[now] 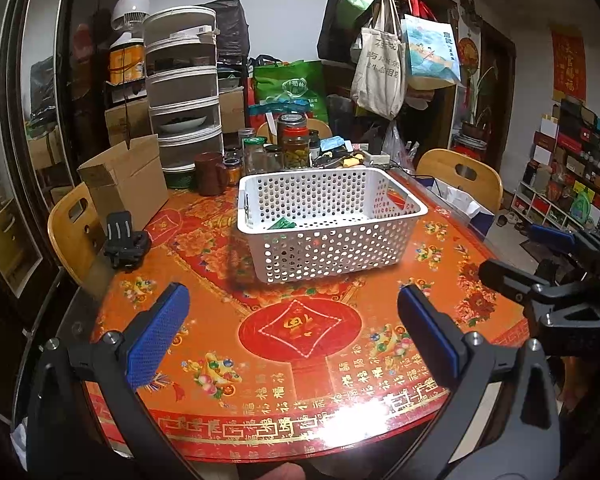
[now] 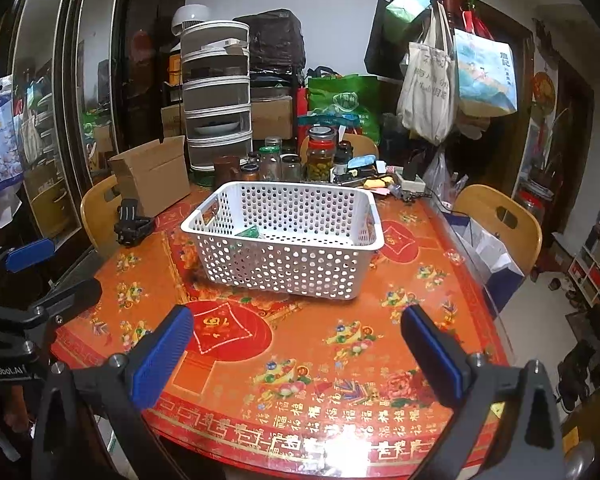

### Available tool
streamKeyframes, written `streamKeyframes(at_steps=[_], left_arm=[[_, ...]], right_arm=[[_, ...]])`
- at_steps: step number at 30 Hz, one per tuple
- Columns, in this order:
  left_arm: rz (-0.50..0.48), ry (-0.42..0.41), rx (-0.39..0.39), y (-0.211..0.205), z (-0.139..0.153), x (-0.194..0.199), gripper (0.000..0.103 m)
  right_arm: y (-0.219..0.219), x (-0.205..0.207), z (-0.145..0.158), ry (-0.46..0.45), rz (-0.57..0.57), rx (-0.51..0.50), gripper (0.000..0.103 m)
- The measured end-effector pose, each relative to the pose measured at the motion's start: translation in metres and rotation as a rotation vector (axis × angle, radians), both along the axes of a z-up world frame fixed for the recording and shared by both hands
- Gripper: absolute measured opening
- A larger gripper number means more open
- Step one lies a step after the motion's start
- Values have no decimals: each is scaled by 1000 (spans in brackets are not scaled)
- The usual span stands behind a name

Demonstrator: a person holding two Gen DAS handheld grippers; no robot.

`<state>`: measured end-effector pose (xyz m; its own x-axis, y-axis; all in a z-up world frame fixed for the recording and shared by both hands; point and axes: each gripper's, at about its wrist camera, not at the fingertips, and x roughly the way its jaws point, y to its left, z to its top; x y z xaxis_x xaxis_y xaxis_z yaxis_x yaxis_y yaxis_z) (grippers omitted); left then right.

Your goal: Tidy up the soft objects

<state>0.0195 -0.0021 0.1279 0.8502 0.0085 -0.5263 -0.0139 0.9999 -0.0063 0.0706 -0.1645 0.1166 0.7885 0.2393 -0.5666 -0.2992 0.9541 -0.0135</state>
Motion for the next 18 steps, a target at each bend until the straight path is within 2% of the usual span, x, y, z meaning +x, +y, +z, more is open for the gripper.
streamKeyframes(at_steps=[18], left_arm=[[-2, 11, -2, 0, -7, 1, 103]], right_arm=[[-1, 1, -4, 10, 5, 8, 103]])
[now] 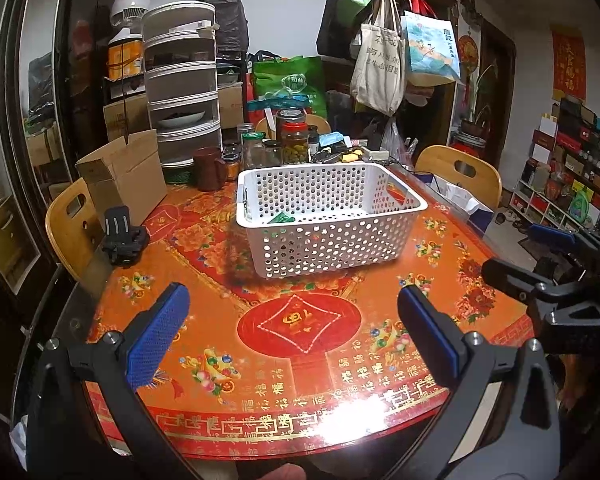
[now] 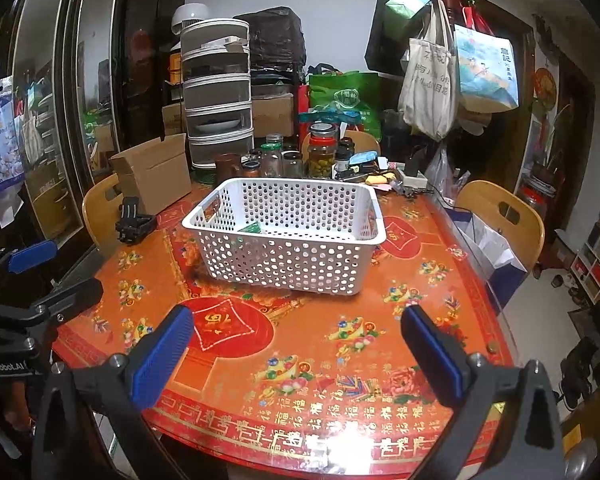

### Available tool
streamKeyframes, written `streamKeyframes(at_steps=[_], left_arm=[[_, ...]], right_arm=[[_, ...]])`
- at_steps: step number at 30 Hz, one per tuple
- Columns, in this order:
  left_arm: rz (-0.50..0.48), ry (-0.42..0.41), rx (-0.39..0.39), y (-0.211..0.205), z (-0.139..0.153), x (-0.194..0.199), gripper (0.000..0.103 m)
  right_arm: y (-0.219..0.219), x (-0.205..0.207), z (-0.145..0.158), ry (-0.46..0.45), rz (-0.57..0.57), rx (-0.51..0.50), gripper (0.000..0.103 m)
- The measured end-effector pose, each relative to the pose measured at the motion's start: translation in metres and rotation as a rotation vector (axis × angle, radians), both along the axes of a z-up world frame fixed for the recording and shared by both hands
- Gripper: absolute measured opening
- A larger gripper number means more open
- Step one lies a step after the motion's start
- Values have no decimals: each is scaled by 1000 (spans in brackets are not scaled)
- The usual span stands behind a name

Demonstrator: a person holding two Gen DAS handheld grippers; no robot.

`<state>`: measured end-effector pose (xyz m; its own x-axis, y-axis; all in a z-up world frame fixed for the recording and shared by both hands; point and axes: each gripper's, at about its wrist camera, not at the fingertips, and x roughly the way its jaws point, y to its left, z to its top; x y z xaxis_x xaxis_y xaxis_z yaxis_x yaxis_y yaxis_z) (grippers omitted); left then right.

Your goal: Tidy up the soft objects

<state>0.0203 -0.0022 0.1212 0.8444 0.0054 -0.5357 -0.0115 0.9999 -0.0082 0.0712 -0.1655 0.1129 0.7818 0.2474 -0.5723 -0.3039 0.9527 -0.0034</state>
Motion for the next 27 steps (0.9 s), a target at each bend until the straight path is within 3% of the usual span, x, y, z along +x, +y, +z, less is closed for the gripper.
streamKeyframes(at_steps=[27], left_arm=[[-3, 4, -3, -4, -3, 0, 103]], right_arm=[[-1, -3, 1, -4, 1, 3, 103]])
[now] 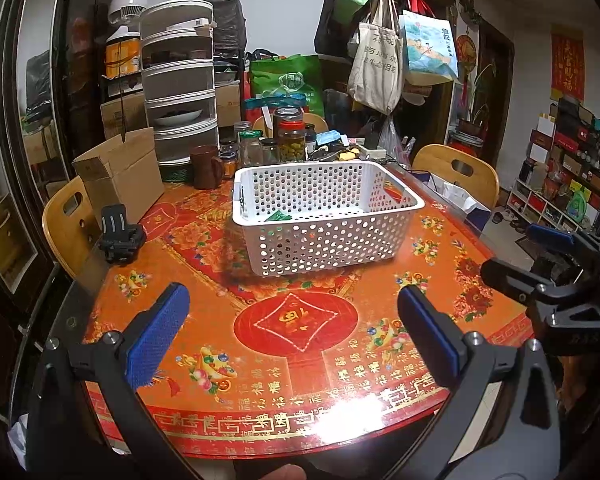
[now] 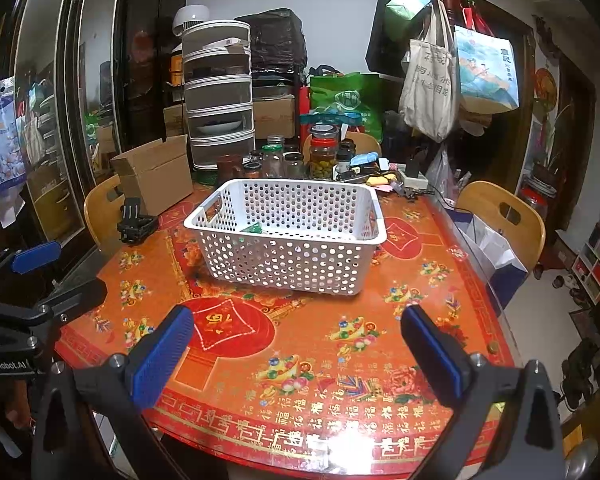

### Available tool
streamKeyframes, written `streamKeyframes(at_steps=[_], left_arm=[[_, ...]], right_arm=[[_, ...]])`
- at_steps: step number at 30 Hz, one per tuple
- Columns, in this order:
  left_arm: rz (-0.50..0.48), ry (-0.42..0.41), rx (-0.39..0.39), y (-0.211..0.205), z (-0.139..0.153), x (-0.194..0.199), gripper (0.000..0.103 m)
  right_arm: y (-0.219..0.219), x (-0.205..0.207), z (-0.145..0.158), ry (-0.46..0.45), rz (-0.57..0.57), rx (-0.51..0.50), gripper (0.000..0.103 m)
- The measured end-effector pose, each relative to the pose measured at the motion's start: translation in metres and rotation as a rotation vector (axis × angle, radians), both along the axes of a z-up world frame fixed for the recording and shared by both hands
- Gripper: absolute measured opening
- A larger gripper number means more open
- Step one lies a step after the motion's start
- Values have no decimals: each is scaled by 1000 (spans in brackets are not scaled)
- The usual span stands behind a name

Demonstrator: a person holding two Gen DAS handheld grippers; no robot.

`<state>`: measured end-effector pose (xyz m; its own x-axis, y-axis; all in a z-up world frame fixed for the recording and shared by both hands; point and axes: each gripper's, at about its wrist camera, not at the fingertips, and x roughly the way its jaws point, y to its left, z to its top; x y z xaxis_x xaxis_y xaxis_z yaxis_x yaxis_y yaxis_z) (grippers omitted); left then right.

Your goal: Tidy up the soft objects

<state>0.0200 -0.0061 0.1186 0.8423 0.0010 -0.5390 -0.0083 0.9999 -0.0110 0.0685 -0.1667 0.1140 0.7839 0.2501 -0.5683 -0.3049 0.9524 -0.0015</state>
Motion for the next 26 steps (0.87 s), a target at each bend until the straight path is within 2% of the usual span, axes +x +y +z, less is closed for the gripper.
streamKeyframes(at_steps=[26], left_arm=[[-20, 2, -3, -5, -8, 1, 103]], right_arm=[[0, -1, -1, 3, 3, 1, 103]])
